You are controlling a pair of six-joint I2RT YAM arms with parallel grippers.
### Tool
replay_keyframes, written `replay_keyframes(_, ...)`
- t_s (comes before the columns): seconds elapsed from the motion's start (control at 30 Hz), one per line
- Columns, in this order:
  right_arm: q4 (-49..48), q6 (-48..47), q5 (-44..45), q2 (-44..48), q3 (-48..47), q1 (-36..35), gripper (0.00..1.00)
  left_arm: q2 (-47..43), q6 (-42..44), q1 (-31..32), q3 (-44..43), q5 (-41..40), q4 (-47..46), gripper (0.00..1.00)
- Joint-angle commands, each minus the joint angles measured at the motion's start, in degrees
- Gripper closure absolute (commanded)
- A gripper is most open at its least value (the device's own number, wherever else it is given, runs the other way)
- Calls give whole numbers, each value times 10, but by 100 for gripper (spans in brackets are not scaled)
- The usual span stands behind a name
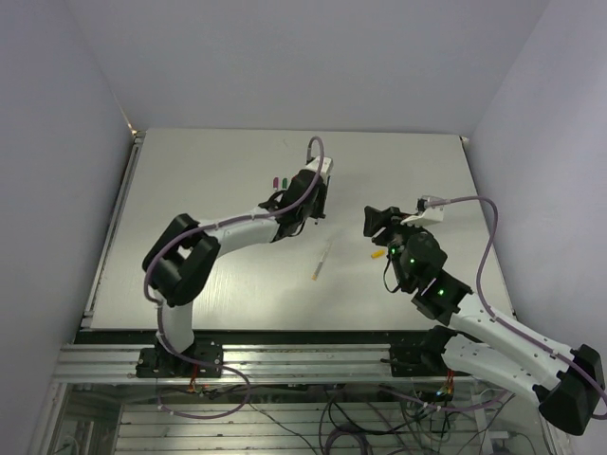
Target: Insert the pens into the pen caps
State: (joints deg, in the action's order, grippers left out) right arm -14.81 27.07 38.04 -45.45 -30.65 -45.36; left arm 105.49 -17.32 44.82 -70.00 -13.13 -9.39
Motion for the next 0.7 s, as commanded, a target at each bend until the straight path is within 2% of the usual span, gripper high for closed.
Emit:
replay_keyframes(0.0, 59, 39, 36, -1, -4, -1, 51, 53, 11, -22, -72, -12, 72, 93)
replay_keyframes(0.27, 82, 65, 34, 5, 4, -1, 51, 152, 40, -45, -161, -4, 103, 93)
replay_keyframes(0.67, 79, 89, 25, 1, 25, -2, 51, 209, 42, -63, -197, 21, 101, 93)
